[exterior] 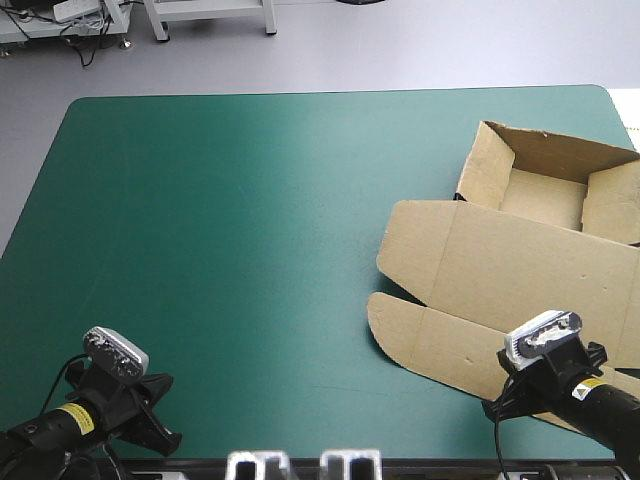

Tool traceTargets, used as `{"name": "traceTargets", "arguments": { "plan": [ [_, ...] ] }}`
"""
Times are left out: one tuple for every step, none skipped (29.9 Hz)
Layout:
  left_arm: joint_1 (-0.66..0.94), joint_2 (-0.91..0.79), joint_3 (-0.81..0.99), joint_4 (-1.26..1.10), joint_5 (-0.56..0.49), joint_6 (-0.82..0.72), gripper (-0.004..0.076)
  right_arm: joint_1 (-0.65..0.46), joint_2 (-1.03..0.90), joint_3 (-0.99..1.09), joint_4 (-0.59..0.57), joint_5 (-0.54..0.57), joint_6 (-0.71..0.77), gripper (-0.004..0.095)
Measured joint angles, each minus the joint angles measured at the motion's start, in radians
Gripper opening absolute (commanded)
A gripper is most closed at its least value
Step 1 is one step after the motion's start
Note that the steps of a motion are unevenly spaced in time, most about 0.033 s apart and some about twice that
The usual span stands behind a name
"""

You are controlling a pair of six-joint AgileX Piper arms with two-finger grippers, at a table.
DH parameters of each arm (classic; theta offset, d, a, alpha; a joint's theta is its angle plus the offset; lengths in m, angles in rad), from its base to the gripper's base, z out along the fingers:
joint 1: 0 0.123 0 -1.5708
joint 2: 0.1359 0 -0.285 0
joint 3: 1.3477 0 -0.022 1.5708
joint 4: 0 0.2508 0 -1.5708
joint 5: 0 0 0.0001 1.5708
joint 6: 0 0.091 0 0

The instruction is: Fold the box

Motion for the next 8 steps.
{"name": "traceTargets", "arguments": {
  "plan": [
    [0.000,0.000,0.000,0.000,0.001,0.000,-0.0010,0.006,0.000,0.000,0.000,-0.001,0.001,-0.0009],
    [0.000,0.000,0.000,0.000,0.001,0.000,-0.0010,0.007,0.000,0.000,0.000,-0.002,0.001,-0.0009],
    [0.000,0.000,0.000,0.000,0.001,0.000,-0.0010,0.009,0.000,0.000,0.000,-0.003,0.004,-0.0009],
    [0.000,0.000,0.000,0.000,0.001,0.000,-0.0010,0.008,0.000,0.000,0.000,-0.004,0.006,-0.0009],
    [0.000,0.000,0.000,0.000,0.001,0.000,-0.0010,0.008,0.000,0.000,0.000,-0.004,0.011,-0.0009],
    [0.000,0.000,0.000,0.000,0.001,0.000,-0.0010,0.009,0.000,0.000,0.000,-0.004,0.013,-0.0009],
    [0.000,0.000,0.000,0.000,0.002,0.000,-0.0010,0.010,0.000,0.000,0.000,-0.004,0.020,-0.0009],
    [0.000,0.000,0.000,0.000,0.002,0.000,-0.0010,0.010,0.000,0.000,0.000,-0.004,0.025,-0.0009]
  ]
}}
